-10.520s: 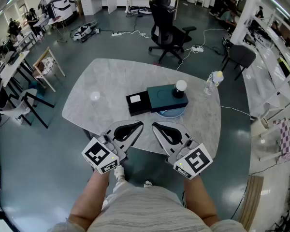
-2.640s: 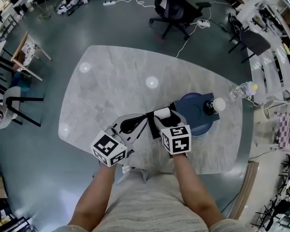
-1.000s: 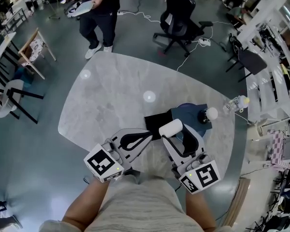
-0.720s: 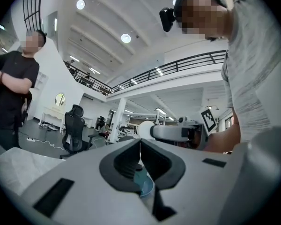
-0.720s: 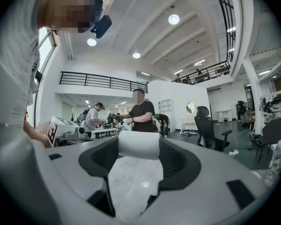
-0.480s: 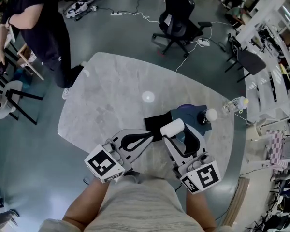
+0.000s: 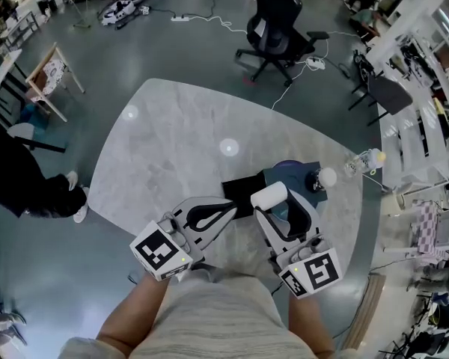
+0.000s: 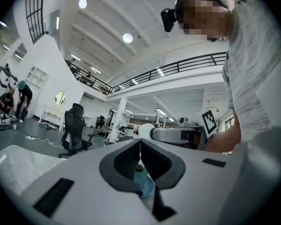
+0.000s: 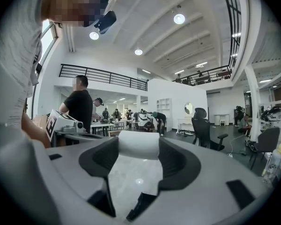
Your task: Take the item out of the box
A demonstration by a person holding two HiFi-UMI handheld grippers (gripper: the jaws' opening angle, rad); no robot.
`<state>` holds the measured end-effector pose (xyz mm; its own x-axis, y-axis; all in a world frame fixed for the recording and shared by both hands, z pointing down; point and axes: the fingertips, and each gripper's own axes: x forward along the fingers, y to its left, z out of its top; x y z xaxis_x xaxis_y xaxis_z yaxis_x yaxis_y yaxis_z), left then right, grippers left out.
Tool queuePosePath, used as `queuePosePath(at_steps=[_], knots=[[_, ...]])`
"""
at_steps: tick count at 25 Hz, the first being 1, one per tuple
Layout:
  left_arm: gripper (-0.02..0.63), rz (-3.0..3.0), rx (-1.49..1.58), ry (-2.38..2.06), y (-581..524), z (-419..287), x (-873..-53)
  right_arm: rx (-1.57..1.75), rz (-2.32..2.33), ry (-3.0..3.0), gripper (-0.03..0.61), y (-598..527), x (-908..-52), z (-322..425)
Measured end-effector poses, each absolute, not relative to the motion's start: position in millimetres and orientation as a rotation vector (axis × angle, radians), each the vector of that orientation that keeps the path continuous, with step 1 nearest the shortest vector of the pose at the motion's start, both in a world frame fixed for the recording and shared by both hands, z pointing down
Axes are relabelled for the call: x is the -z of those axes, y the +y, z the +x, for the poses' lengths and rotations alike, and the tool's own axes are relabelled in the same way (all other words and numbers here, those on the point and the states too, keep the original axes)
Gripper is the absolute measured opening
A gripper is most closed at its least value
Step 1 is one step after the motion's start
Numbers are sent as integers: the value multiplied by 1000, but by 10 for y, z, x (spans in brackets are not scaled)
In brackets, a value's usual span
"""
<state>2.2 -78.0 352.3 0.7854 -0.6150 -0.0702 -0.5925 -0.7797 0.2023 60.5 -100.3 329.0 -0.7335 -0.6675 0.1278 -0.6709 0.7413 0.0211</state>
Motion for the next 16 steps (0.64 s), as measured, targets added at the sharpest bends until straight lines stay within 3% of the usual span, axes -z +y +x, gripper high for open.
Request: queuePosePath(at_steps=[16], knots=[[20, 2784, 194, -960, -834, 12, -3611, -39, 1090, -2793, 282, -1027, -3360, 676]])
